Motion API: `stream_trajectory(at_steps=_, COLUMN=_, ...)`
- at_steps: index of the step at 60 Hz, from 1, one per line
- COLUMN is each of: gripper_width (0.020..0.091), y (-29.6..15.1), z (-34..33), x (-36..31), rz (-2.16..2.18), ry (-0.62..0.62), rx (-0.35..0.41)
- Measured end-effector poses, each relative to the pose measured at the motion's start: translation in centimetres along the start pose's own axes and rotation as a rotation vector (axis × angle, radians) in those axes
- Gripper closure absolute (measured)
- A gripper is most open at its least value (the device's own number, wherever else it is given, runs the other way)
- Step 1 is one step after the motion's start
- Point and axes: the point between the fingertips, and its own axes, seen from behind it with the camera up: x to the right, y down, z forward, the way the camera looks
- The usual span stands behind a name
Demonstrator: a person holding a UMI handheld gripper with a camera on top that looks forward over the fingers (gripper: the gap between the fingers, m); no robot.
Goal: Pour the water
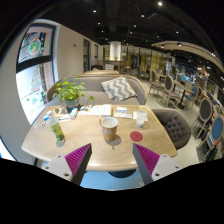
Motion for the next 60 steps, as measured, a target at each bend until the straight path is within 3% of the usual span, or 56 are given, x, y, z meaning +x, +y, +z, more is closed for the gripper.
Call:
stream_trajectory(at_steps=18, gripper_width=0.0254, y=3.3, z=0.9, x=-3.6, rz=-0.06, ry=-0.008, rx=-0.051)
stream_trajectory(at_steps=33, gripper_width=0.0253, y=6.3, z=3.6, x=-13.1, rz=-0.066, ry=-0.08, rx=-0.112)
stream_trajectory(at_steps=49, gripper_width=0.0246, y=5.7, z=10.1, x=-26.3, rz=-0.054, ry=-0.174, rx=-0.048)
stream_trajectory(at_steps=60, gripper_width=0.0247, y=4.4, z=17.5, x=-31.8, rz=-0.029, ry=-0.172, rx=0.011)
